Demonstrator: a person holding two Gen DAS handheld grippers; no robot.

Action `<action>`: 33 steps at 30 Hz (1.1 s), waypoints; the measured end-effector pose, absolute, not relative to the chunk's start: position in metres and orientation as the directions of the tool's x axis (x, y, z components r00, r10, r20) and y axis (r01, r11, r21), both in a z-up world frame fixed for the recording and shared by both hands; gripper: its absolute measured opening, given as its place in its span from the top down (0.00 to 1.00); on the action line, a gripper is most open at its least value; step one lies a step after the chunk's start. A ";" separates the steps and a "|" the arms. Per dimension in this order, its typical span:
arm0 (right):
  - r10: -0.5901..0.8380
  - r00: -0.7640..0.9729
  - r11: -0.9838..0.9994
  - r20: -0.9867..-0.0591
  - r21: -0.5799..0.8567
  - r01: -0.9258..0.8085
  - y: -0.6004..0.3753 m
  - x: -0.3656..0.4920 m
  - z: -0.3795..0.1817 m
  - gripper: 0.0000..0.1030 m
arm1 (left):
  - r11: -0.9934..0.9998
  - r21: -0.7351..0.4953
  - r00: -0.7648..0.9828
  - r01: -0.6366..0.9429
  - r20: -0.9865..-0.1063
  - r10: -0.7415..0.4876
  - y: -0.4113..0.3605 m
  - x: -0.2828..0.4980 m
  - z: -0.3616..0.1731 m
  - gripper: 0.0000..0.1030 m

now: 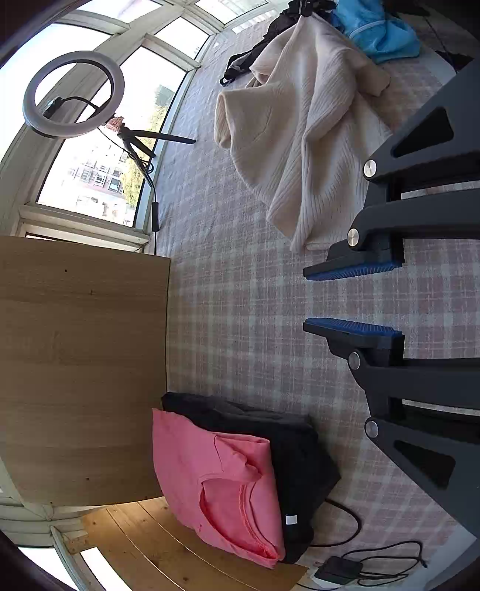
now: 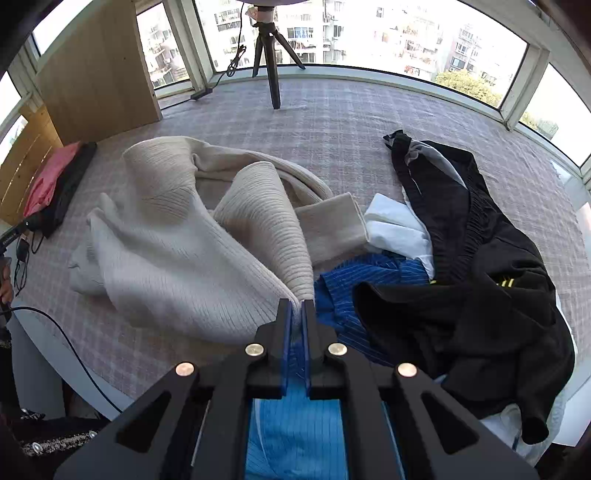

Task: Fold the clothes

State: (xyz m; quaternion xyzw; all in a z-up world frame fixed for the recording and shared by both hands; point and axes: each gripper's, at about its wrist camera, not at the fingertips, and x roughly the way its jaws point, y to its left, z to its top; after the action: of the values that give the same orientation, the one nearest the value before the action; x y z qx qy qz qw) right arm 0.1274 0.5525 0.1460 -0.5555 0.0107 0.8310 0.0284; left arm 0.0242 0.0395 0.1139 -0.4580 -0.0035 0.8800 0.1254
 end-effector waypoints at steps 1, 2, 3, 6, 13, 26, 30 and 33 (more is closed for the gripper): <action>0.022 -0.415 -0.999 -0.910 -0.003 -0.046 0.554 0.127 0.155 0.93 | -0.964 -0.129 -0.535 -0.235 -0.810 0.239 0.048 0.023 0.109 0.81; -0.014 -0.454 -1.000 -0.891 0.025 -0.018 0.554 0.125 0.166 0.91 | -0.958 -0.135 -0.521 -0.252 -0.816 0.252 0.056 0.023 0.104 0.80; -0.048 -0.487 -0.999 -0.872 0.047 0.014 0.550 0.115 0.173 0.82 | -0.953 -0.145 -0.502 -0.267 -0.823 0.266 0.065 0.024 0.099 0.77; -0.146 -0.539 -0.985 -0.829 0.068 0.162 0.518 0.068 0.178 0.43 | -0.938 -0.180 -0.444 -0.297 -0.843 0.303 0.088 0.029 0.084 0.74; -0.244 -0.383 -0.855 -0.891 0.011 0.518 0.408 -0.050 0.087 0.42 | -0.950 -0.201 -0.397 -0.237 -0.873 0.284 0.098 0.049 0.062 0.72; -0.275 -0.269 -0.835 -0.923 0.091 0.542 0.448 -0.048 0.086 0.93 | -0.960 -0.205 -0.357 -0.188 -0.897 0.262 0.112 0.067 0.040 0.72; -0.276 -0.306 -0.880 -0.911 0.112 0.461 0.504 -0.023 0.108 0.93 | -0.951 -0.207 -0.339 -0.231 -0.899 0.279 0.131 0.055 0.037 0.65; -0.253 -0.301 -0.892 -0.920 0.101 0.440 0.517 -0.015 0.095 0.93 | -0.951 -0.134 -0.321 -0.279 -0.920 0.224 0.151 0.043 0.027 0.65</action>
State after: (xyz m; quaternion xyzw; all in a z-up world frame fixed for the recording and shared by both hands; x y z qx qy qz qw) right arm -0.0152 0.5170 0.0947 -0.5505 -0.0849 0.8020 -0.2158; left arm 0.0430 0.1515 0.0271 -0.5618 0.0244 0.8123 0.1549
